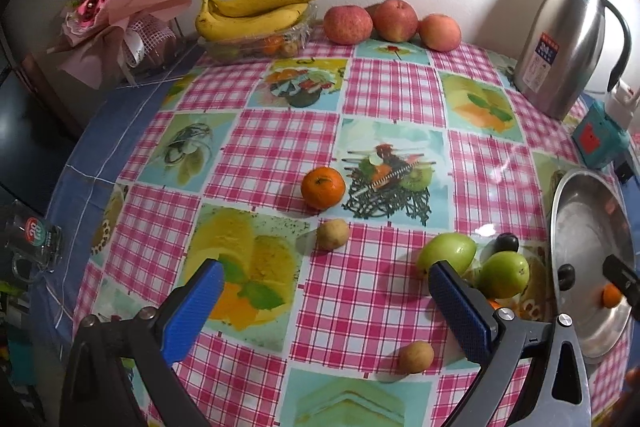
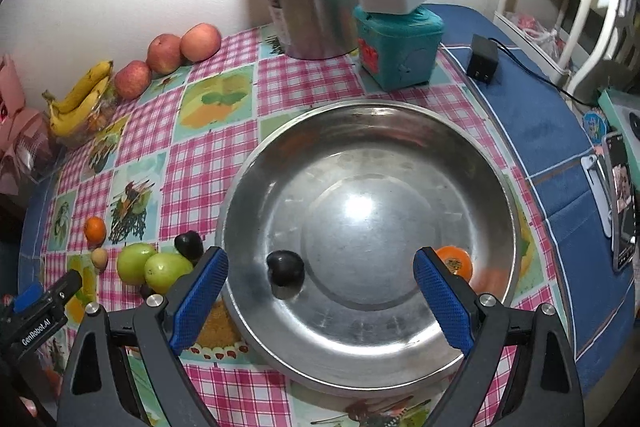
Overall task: Organize fruits
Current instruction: 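Withdraw both tools from the pan back over the fruit, then grasp the large orange with the right tool, then lift the orange with the right tool while the left tool grasps a small brown potato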
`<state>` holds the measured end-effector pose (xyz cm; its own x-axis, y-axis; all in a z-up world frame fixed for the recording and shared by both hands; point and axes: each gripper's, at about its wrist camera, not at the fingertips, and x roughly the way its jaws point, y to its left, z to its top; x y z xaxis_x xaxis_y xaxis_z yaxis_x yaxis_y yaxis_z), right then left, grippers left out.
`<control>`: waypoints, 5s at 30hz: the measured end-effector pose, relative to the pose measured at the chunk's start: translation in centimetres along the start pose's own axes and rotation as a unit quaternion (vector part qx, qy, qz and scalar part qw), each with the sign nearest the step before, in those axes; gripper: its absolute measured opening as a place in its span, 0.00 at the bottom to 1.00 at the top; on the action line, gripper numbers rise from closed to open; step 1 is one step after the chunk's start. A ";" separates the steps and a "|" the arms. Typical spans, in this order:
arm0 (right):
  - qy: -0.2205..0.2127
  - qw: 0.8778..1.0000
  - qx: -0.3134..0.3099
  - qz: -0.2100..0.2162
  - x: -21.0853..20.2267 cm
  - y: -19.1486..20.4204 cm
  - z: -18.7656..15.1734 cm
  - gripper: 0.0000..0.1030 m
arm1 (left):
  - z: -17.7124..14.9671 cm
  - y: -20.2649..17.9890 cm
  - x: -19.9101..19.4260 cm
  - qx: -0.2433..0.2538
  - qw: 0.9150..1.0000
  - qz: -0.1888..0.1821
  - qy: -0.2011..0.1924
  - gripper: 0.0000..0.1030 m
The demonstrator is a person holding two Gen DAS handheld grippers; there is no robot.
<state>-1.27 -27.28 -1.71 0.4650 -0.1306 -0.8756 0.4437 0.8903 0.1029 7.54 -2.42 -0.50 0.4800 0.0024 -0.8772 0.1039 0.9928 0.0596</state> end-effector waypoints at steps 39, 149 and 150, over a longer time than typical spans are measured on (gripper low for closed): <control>0.096 0.984 -0.096 0.114 3.2 10.7 -4.1 0.66 | -3.0 3.1 5.4 -0.084 0.988 -0.054 0.120 0.99; 0.059 0.991 -0.052 0.105 -0.3 7.5 -2.9 0.40 | -0.5 0.3 1.1 -0.100 0.975 -0.184 0.076 0.26; 0.056 0.992 -0.052 0.103 -0.4 7.4 -2.7 0.40 | -0.4 0.2 1.0 -0.098 0.975 -0.183 0.073 0.26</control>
<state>-0.24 -19.48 -1.90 0.4477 0.1031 -0.8882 0.2637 0.9339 0.2413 7.67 -2.16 -1.57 0.3105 -0.3539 -0.8822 0.0696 0.9341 -0.3502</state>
